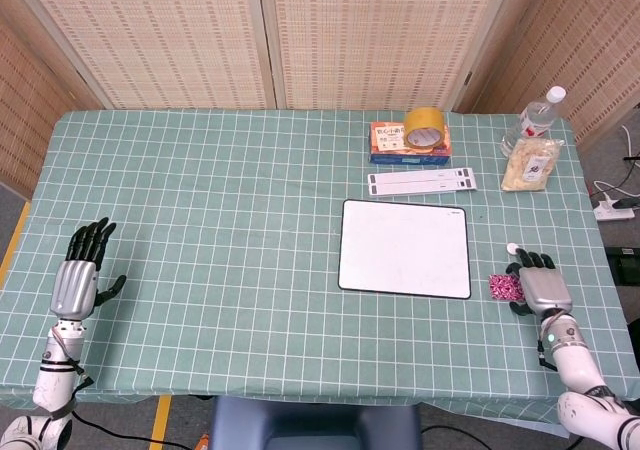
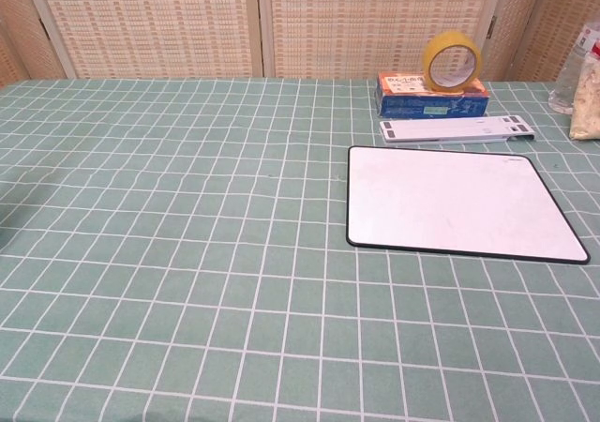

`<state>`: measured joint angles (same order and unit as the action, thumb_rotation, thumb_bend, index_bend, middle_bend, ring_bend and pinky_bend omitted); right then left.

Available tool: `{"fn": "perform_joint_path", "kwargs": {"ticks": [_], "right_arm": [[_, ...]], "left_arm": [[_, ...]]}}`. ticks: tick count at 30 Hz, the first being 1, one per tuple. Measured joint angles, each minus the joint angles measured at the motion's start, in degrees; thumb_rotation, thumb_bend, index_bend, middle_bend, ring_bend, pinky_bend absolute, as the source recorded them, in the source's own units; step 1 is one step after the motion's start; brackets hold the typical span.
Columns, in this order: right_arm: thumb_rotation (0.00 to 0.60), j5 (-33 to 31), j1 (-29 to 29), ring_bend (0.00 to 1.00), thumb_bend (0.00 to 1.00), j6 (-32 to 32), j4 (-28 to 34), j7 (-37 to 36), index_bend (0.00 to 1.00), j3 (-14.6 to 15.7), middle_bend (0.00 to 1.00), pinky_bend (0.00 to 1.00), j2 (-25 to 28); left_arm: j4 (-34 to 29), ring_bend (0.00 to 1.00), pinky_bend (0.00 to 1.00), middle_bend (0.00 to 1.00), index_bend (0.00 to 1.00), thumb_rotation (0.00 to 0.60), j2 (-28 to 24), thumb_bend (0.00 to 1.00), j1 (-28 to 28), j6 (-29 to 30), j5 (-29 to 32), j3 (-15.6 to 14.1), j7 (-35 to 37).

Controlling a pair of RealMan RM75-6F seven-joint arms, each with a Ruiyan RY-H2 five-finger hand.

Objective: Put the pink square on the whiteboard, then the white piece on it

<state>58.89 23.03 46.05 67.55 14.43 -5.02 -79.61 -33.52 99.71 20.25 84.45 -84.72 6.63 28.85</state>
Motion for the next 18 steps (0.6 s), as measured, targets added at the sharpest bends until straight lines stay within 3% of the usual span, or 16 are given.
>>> {"fn": "perform_joint_path", "kwargs": {"ticks": [18], "right_arm": [[0.6,-0.55,0.24,0.0,0.31,0.86,-0.13,-0.25,0.41,0.09,0.0,0.0,-0.17]], "left_arm": [[-0.34,0.0,0.0,0.0,0.0,0.6,-0.13,0.21,0.11,-0.37,0.04,0.0,-0.04]]}}
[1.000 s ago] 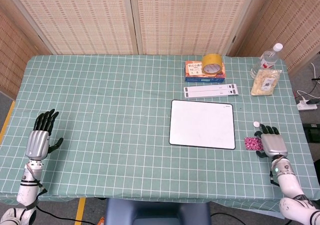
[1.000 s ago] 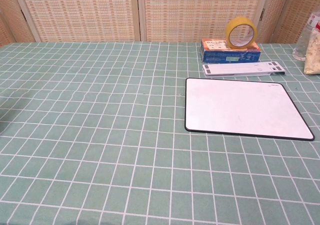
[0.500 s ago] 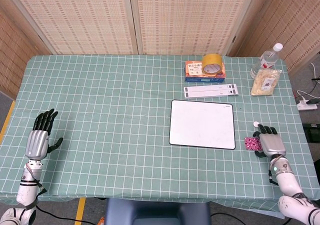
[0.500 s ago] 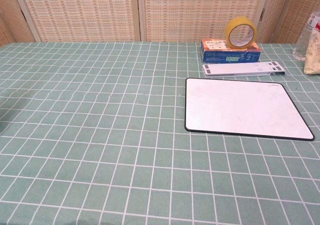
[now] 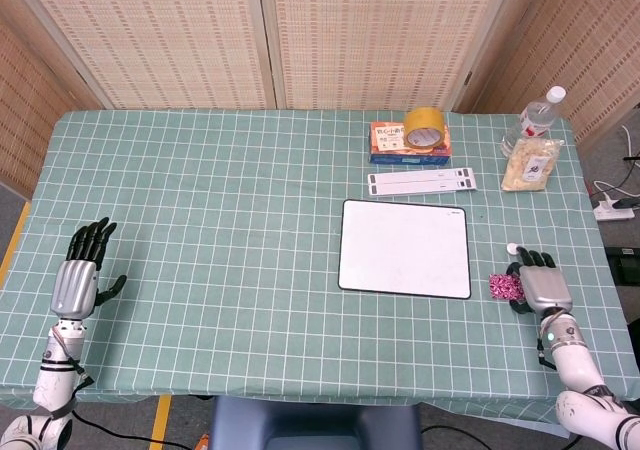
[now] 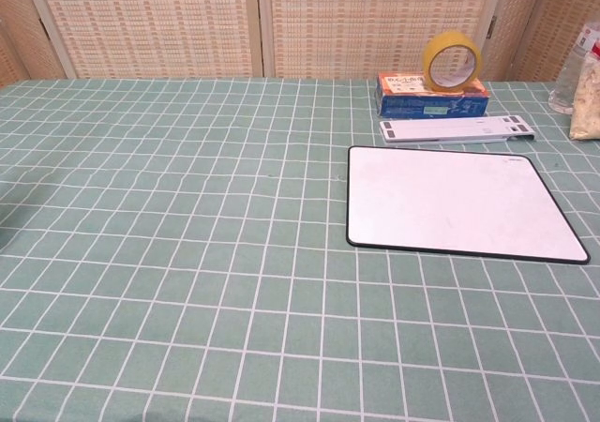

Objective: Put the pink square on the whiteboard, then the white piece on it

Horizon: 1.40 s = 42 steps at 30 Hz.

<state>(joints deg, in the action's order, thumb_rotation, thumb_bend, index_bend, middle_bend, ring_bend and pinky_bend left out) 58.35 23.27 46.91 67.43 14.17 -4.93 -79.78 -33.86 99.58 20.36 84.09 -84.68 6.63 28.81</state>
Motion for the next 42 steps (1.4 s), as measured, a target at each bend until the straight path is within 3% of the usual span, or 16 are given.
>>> {"fn": "perform_joint_path", "kwargs": {"ticks": [11,17,21,31,42], "right_arm": [[0.6,1.9,-0.06,0.0,0.31,2.64,4.57,-1.93,0.42,-1.14,0.0,0.0,3.06],[0.6,0.97,3.42,0.0,0.32,2.78,10.35,-0.33,0.42,-4.59,0.0,0.0,6.22],[0.6,-3.96,8.1,0.0,0.32,0.3,12.35,3.15,0.43,-6.81,0.0,0.0,6.53],[0.6,-17.8,18.79,0.0,0.33,-3.84,11.63,12.74,0.44,-7.6,0.0,0.0,-0.31],[0.6,-22.0,22.76,0.0,0.34,-3.35,8.98,14.39,0.44,-5.68,0.0,0.0,-4.8]], "left_arm": [[0.35,0.0,0.0,0.0,0.0,0.6,0.1,0.21,0.01,-0.08,-0.06,-0.09,-0.08],[0.09,0.0,0.0,0.0,0.0,0.6,-0.03,0.21,0.02,0.05,-0.1,-0.08,-0.28],[-0.01,0.0,0.0,0.0,0.0,0.6,-0.18,0.21,-0.01,-0.21,0.06,-0.01,-0.24],[-0.31,0.0,0.0,0.0,0.0,0.6,-0.57,0.23,-0.09,-0.92,0.63,0.34,-0.15],[-0.48,0.0,0.0,0.0,0.0,0.6,-0.71,0.23,-0.11,-0.74,0.4,0.2,0.28]]}}
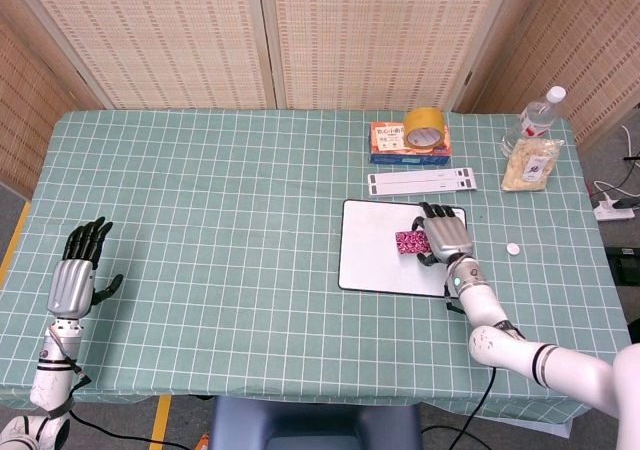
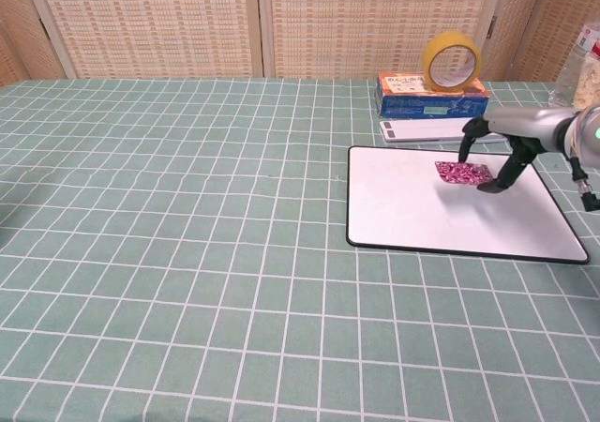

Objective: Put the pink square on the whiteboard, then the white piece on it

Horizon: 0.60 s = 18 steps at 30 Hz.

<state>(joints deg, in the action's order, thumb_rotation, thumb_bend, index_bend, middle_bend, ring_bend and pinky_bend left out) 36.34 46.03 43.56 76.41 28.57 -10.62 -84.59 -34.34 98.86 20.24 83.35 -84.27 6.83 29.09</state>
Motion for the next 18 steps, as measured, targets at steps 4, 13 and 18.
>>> {"fn": "perform_joint_path", "kwargs": {"ticks": [4,13,18], "right_arm": [[0.6,-0.46,0.38,0.0,0.3,0.01,-0.49,-0.35,0.42,0.52,0.0,0.0,-0.42],[0.6,-1.03,0.71,0.0,0.05,1.04,0.53,-0.89,0.22,1.28,0.0,0.0,0.44],[0.6,-1.31,0.51,0.0,0.05,2.03,1.26,-0.92,0.23,1.85,0.0,0.0,1.7]], "left_arm": [[-0.26,0.0,0.0,0.0,0.0,0.6,-0.11,0.23,0.03,-0.11,0.08,0.08,-0.02],[-0.14,0.0,0.0,0.0,0.0,0.6,-0.08,0.23,0.03,-0.16,0.02,0.02,-0.05],[-0.09,0.0,0.0,0.0,0.0,0.6,-0.08,0.23,0.02,-0.16,0.03,0.02,-0.02]]}}
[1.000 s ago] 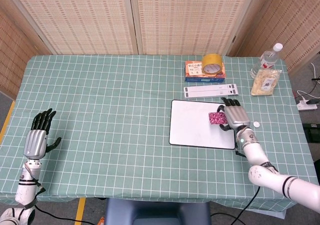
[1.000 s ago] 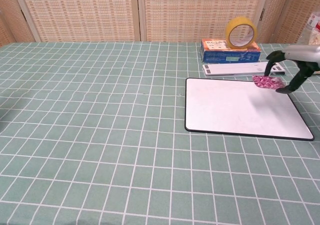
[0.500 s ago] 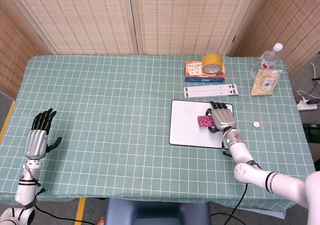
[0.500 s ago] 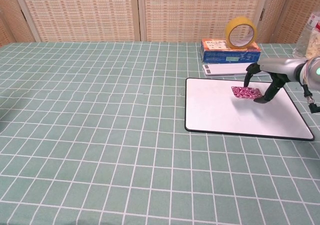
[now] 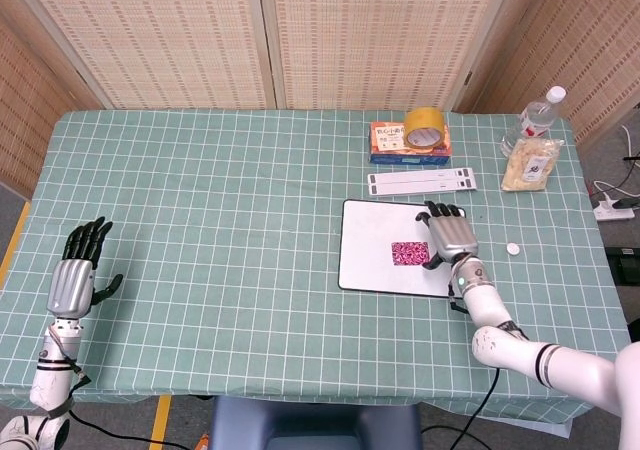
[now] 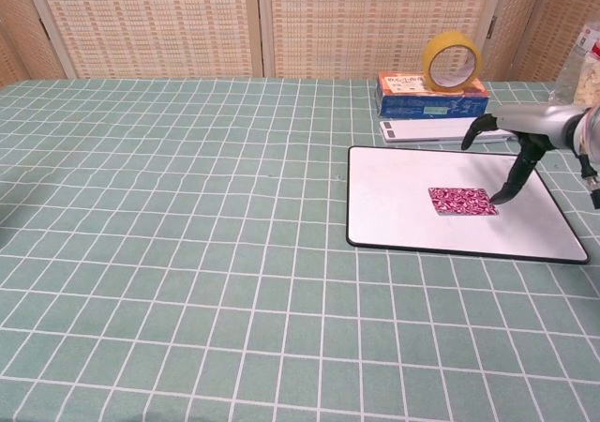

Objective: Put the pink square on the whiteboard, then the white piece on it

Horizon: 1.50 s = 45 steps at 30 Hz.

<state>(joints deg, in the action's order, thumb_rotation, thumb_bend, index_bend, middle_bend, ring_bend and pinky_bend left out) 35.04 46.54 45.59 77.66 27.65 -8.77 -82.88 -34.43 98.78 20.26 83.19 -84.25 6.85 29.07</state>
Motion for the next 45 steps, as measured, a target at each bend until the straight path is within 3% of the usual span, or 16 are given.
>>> {"fn": "perform_joint_path", "kwargs": {"ticks": [8,15,27,45], "right_arm": [[0.6,0.31,-3.14,0.0,0.06,3.72,0.35,0.26,0.32,2.3,0.0,0.0,4.51],[0.6,-0.07,-6.26,0.0,0.16,1.12,-6.77,-2.89,0.38,3.81,0.0,0.0,6.06],[0.6,3.16,-8.77,0.0,0.23,-7.75,-21.48,-10.28,0.42,3.6,0.0,0.0,2.7],[0.6,3.93,-8.1,0.0,0.24,-13.25,-29.54,-10.43,0.42,2.58,0.0,0.0,-1.99]], "left_arm": [[0.19,0.0,0.0,0.0,0.0,0.6,0.08,0.23,0.02,-0.23,0.01,-0.04,0.18],[0.15,0.0,0.0,0.0,0.0,0.6,0.27,0.23,0.11,-0.19,-0.09,-0.11,-0.33],[0.52,0.0,0.0,0.0,0.0,0.6,0.38,0.23,0.25,-0.92,0.12,-0.07,-0.26],[1.24,0.0,0.0,0.0,0.0,0.6,0.61,0.23,0.29,-1.14,0.26,0.0,0.69]]}}
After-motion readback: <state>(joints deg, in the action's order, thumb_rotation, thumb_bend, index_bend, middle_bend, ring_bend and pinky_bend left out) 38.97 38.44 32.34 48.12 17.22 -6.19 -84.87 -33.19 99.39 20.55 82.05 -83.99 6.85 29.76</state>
